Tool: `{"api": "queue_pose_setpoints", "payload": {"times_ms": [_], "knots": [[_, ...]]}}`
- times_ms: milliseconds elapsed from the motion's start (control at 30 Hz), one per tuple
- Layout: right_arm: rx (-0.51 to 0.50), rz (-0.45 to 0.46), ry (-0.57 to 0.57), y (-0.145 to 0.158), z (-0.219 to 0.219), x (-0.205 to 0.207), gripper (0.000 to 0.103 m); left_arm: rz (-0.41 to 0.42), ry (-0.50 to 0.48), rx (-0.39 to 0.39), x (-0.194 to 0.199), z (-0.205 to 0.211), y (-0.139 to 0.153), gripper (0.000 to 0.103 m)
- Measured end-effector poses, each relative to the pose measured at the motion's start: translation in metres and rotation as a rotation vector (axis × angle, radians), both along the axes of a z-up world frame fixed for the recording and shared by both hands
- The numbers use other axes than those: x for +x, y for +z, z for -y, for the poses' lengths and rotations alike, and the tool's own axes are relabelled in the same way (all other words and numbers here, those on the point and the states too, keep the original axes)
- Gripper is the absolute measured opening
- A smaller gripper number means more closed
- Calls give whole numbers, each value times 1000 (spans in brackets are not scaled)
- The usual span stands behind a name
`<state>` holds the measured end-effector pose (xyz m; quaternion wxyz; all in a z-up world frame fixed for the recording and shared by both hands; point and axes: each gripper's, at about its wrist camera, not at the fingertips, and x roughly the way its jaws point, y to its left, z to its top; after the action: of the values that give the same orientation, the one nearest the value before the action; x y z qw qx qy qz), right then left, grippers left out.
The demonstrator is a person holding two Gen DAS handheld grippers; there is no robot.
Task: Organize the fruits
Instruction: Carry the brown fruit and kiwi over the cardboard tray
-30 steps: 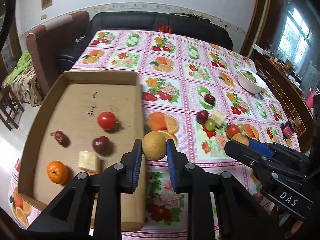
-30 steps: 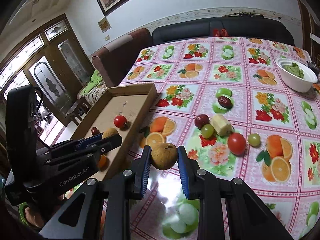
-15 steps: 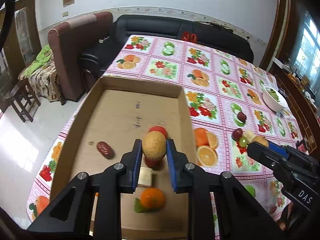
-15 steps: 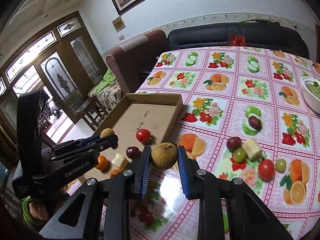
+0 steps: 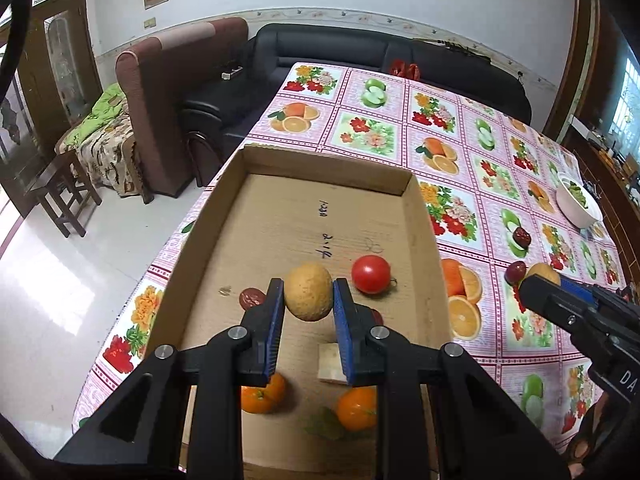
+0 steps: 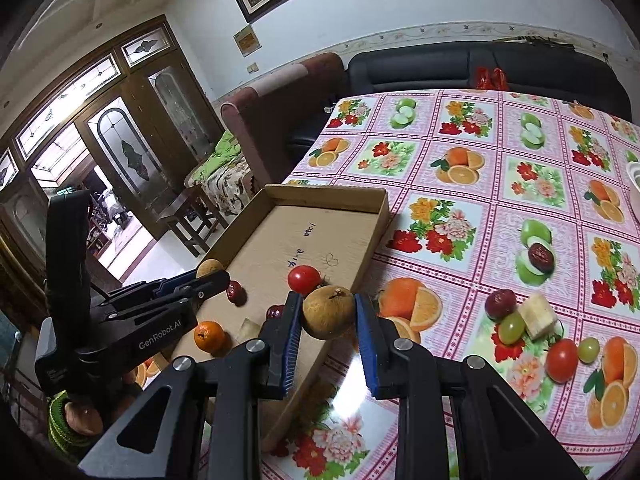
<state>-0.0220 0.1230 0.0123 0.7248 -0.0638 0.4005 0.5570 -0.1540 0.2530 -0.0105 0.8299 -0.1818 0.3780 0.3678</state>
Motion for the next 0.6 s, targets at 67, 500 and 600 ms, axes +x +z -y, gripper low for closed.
{"api": "queue_pose_setpoints", "payload": {"times_ms": [67,500,600], "knots": [[1,2,3,0,-3,0,26,-5,1,-2,2,-2,-1,22],[-7,3,30,0,-30,2,26,-8,6,1,4,-17,1,22],[-13,3,36,-2,-38,4,26,-12,8,0,6,-22,1,22]]}}
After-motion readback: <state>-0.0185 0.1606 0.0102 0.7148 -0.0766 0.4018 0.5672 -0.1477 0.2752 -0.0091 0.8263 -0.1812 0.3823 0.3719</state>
